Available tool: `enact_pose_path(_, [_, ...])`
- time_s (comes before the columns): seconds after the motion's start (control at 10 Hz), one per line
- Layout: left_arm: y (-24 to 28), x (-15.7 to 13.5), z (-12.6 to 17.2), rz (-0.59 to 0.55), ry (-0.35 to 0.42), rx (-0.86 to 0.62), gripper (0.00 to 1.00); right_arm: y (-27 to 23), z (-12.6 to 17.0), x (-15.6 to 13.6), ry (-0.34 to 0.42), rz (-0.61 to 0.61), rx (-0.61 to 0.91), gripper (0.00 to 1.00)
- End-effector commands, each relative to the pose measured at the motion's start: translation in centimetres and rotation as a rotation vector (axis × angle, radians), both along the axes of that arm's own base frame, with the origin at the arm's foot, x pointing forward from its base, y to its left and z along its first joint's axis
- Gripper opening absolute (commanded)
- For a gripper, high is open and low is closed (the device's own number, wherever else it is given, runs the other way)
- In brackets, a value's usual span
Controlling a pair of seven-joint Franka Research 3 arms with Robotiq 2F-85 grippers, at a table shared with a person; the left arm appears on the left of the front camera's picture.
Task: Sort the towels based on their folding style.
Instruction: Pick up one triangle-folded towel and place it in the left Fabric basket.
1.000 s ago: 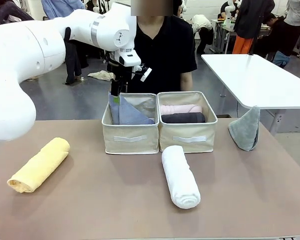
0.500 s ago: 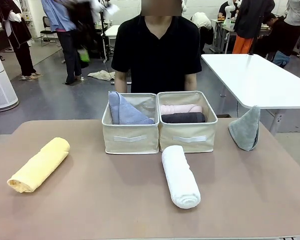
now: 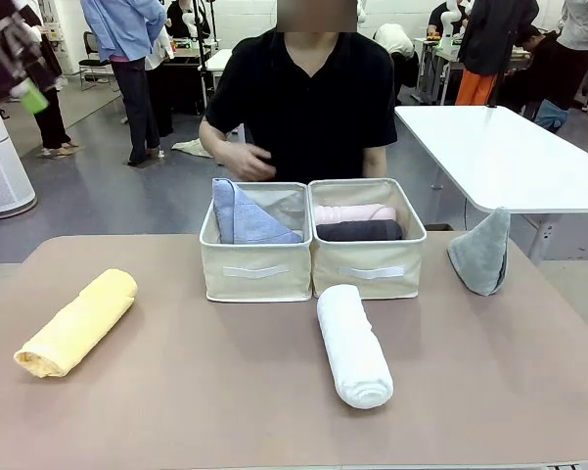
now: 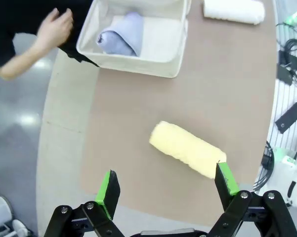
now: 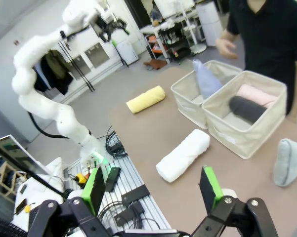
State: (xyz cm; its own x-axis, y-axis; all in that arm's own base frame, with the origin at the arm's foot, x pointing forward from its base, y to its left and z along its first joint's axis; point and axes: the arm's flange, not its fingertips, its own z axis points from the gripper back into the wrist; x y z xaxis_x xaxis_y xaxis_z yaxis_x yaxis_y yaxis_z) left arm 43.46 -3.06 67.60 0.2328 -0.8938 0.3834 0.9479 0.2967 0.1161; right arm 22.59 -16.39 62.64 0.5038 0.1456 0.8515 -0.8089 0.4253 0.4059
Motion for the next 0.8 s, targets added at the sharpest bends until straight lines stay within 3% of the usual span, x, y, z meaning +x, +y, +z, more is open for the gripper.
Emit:
enact_pose_path(0.0, [1.5,-3.3,-3.6,-0.031,-0.041,-0.067,1.00,0.0,0.1,0.1,-0.010,0.015,0.009,1.00])
enact_pose_path(0.2, [2.9,-0.6,-3.6,-0.025,0.025,-0.077,1.00,0.0,0.1,0.1,-0.010,0.015,0.009,1.00])
enact_pose_path(0.3, [1.2,1.4,-3.7,0.093,0.068,0.134,1.00,0.0,0.1,0.1,-0.010,0.015,0.009,1.00])
enact_pose_path(0.4, [3.3,-2.9,-4.5,0.004,0.013,-0.063,1.00,0.0,0.1,0.1,-0.010,0.015,0.009,1.00])
enact_pose_path(0.5, [3.3,-2.9,-4.5,0.004,0.013,-0.063,1.00,0.0,0.1,0.1,-0.010,0.015,0.009,1.00])
enact_pose_path(0.6, [2.8,-0.9,-5.0,0.027,0.038,0.000,1.00,0.0,0.1,0.1,-0.010,0.015,0.009,1.00])
enact_pose_path(0.7, [5.3,0.2,-3.3,-0.141,0.077,-0.184,1.00,0.0,0.1,0.1,-0.010,0.015,0.009,1.00])
